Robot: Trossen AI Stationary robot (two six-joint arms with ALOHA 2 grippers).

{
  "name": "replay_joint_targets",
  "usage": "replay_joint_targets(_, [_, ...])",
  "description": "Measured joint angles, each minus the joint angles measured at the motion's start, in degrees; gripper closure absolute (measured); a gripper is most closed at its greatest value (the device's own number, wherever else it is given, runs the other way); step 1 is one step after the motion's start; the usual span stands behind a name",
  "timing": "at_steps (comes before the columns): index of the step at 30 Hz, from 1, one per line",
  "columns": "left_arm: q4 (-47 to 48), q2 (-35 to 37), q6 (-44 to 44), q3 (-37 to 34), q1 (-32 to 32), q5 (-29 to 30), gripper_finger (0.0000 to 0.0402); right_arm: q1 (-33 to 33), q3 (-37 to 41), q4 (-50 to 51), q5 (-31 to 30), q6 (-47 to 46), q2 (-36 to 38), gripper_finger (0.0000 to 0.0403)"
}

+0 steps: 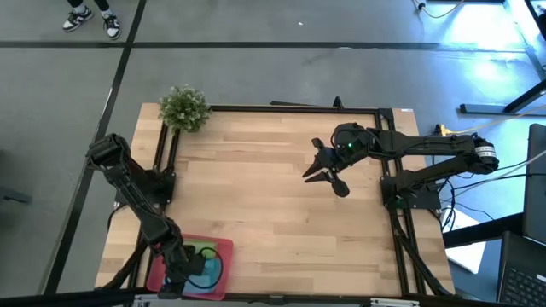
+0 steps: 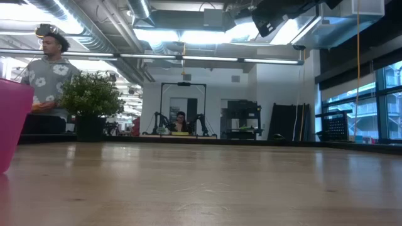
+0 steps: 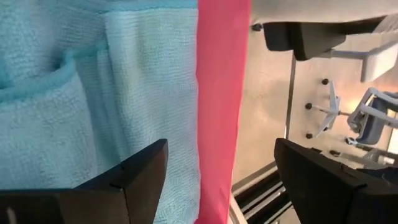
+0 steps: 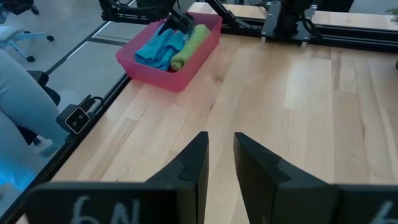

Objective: Roll microfiber towels into tight, uniform cylinder then place into a basket
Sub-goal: Put the folded microfiber blue towel into the bin, then return to Home Position

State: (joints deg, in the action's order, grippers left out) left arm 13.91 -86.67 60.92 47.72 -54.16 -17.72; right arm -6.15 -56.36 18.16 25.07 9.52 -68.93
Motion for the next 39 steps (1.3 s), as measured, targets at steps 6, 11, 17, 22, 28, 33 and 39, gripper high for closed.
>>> replay_joint_targets(6, [1.56,0.27,4.38,1.81,-0.3,0.27,0.0118,0.0,0.0,-0.05,-0.09,-0.22,0.0,0.0326])
replay_joint_targets(11, [10.58,2.91,5.64,7.67,0.16,3.35,0.0116,0.0,0.0,-0.35,-0.08,-0.27,0.0,0.0326])
replay_joint_targets(17, [24.31,8.18,6.11,13.03,2.47,18.1,0.0116,0.0,0.0,-0.8,-0.05,-0.24,0.0,0.0326])
replay_joint_targets(22, [27.66,12.56,3.54,13.25,7.58,25.89,0.0116,0.01,0.0,-2.4,-0.04,-3.44,0.0,0.0326])
replay_joint_targets(28, [28.4,18.07,-7.37,13.25,16.37,39.91,0.0116,-0.25,-0.02,-4.3,0.08,-16.87,0.04,0.0333])
replay_joint_targets(33, [27.8,23.04,-17.4,13.25,23.25,46.43,0.0116,-1.12,-0.02,-5.17,-1.82,-18.2,0.82,0.0384])
replay_joint_targets(39, [22.62,25.64,-23.89,13.25,28.51,46.96,0.0116,-1.69,-0.02,-5.4,-8.94,-18.01,5.4,0.0397])
